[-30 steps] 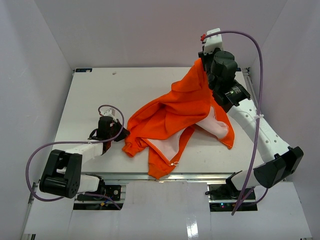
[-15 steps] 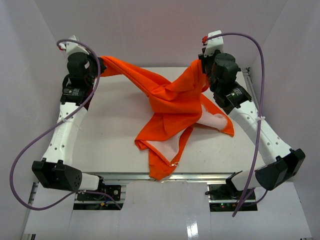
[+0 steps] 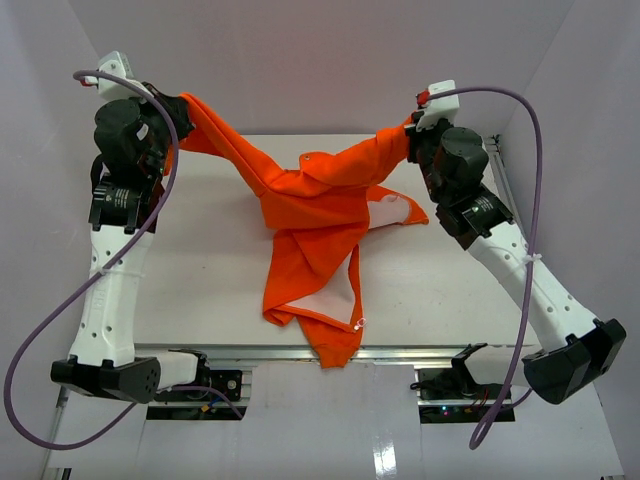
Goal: Zip up the jacket
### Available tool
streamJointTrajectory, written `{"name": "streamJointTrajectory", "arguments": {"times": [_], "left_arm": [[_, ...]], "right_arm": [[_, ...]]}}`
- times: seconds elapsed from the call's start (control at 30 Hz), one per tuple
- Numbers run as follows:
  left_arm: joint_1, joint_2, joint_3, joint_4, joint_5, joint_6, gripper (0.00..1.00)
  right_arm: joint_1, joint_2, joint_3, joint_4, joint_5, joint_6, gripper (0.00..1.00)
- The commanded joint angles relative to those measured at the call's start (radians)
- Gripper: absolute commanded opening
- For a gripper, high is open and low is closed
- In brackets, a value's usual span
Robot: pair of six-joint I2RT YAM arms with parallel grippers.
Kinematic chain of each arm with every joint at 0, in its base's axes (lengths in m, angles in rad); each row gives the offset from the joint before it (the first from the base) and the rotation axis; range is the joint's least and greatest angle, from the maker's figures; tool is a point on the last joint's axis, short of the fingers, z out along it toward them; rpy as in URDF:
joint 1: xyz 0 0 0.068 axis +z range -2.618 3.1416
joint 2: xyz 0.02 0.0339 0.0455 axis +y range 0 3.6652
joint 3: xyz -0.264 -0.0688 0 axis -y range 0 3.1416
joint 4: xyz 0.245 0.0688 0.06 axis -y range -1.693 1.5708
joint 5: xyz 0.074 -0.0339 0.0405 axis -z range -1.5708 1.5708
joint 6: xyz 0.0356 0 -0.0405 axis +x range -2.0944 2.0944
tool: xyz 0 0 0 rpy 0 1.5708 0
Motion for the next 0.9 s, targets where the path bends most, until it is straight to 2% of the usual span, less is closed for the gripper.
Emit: {"name": "streamJointTrajectory", "arguments": {"times": [0.0, 0.17, 0.27, 0.37, 0.43, 0.57, 0.67, 0.73, 0.87], "left_arm": [[0.003, -0.058, 0.026, 0.045, 0.081, 0.015, 0.00], [0.002, -0.059, 0.026, 0.042, 0.157, 0.004, 0.00], [0.002, -0.042, -0.010, 0.067, 0.316, -0.057, 0.00], [-0.006, -0.021, -0.084, 0.154, 0.579, -0.136, 0.00], [-0.033, 0.003, -0.114, 0.211, 0.646, -0.170, 0.00], [-0.097, 0.081, -0.122, 0.265, 0.721, -0.165, 0.00], [-0.107, 0.133, -0.096, 0.299, 0.723, -0.156, 0.00], [-0.108, 0.195, -0.053, 0.320, 0.716, -0.159, 0.00], [-0.117, 0.330, 0.145, 0.334, 0.767, -0.198, 0.00]], "right_arm": [[-0.004, 0.038, -0.016, 0.051, -0.054, 0.047, 0.08], [0.000, 0.064, -0.009, 0.032, -0.096, 0.065, 0.08], [0.002, 0.106, -0.008, -0.002, -0.025, 0.089, 0.08], [0.000, 0.157, -0.022, -0.060, 0.116, 0.146, 0.08], [0.000, 0.183, -0.045, -0.075, 0.155, 0.185, 0.09], [-0.006, 0.238, -0.056, -0.108, 0.200, 0.254, 0.17], [-0.023, 0.289, -0.028, -0.145, 0.257, 0.278, 0.18], [-0.047, 0.316, -0.009, -0.156, 0.284, 0.296, 0.17], [-0.091, 0.336, -0.032, -0.149, 0.306, 0.332, 0.17]]}}
